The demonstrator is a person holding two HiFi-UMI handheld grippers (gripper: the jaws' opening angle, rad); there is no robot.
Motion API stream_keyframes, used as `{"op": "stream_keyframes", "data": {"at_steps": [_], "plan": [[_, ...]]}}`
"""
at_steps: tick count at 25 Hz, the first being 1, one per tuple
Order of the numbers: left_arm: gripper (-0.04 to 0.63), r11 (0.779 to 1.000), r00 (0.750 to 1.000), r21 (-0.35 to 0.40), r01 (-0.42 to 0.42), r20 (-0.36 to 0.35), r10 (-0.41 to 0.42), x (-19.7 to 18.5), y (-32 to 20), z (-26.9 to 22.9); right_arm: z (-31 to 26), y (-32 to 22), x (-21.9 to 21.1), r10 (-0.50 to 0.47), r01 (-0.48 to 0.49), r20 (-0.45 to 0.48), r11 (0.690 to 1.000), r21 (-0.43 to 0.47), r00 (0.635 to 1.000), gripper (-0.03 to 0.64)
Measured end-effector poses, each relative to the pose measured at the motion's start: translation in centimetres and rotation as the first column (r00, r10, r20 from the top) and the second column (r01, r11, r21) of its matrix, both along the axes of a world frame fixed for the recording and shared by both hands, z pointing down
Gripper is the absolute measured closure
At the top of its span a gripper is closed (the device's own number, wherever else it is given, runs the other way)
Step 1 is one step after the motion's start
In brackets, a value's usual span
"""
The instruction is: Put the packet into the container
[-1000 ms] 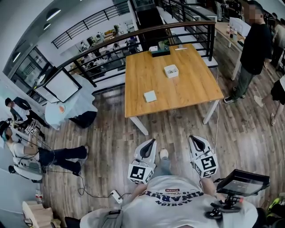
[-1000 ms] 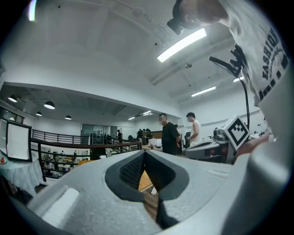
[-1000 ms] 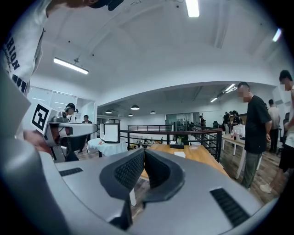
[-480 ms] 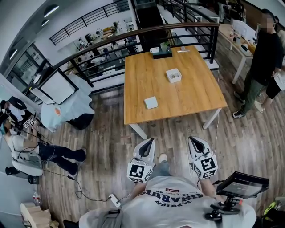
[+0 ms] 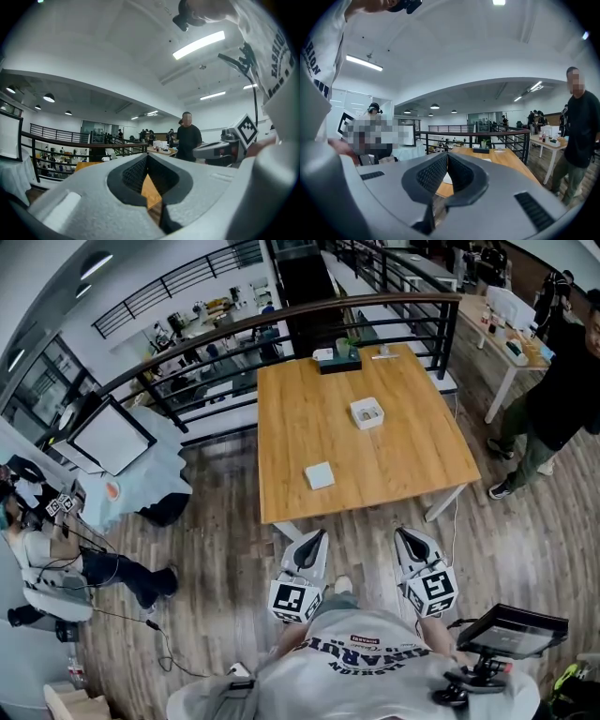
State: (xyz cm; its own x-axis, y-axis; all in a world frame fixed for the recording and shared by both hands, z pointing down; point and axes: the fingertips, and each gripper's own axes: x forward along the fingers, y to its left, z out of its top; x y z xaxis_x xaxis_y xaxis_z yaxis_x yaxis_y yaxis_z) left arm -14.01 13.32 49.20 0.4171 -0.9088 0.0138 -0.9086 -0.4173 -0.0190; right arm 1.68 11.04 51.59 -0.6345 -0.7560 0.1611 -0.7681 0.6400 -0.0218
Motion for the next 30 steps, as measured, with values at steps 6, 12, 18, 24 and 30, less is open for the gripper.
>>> {"op": "stream_keyframes", "data": {"at_steps": [6,12,18,24,30], "plan": [[0.591,1.000,1.000,0.000,-0.019,-0.001,0.019,-2.4,-4.1,0.3,0.5,-3.8,-2.3,0.018,-0.018,0.003,1.000,-0.017,1.000,0.607],[0.591,1.000,1.000,-0.011,-0.016,-0.003,0.016,-5.7,-7.1,1.6,1.2,-7.0,-5.4,0.021,-0.020,0.004,1.000,-0.016,1.000,0.607],[0.591,1.000,1.000,-0.012,-0.021,-0.006,0.021,-7.3,-8.5,1.8,1.7,-8.0,-6.7,0.027,-0.027,-0.004,0.999,-0.039,1.000,0.607],[0.591,0.999,1.000,-0.025,-0.023,-0.010,0.023,-8.3,-9.5,1.7,1.0,-8.3,-7.5,0.029,-0.029,-0.014,0.999,-0.041,0.999,0.607],[0.591,0.998,0.999,-0.036,-0.046,-0.006,0.045,-8.0,-10.2,1.8,1.2,-8.8,-7.3,0.043,-0.044,-0.014,0.998,-0.053,0.999,0.607]]}}
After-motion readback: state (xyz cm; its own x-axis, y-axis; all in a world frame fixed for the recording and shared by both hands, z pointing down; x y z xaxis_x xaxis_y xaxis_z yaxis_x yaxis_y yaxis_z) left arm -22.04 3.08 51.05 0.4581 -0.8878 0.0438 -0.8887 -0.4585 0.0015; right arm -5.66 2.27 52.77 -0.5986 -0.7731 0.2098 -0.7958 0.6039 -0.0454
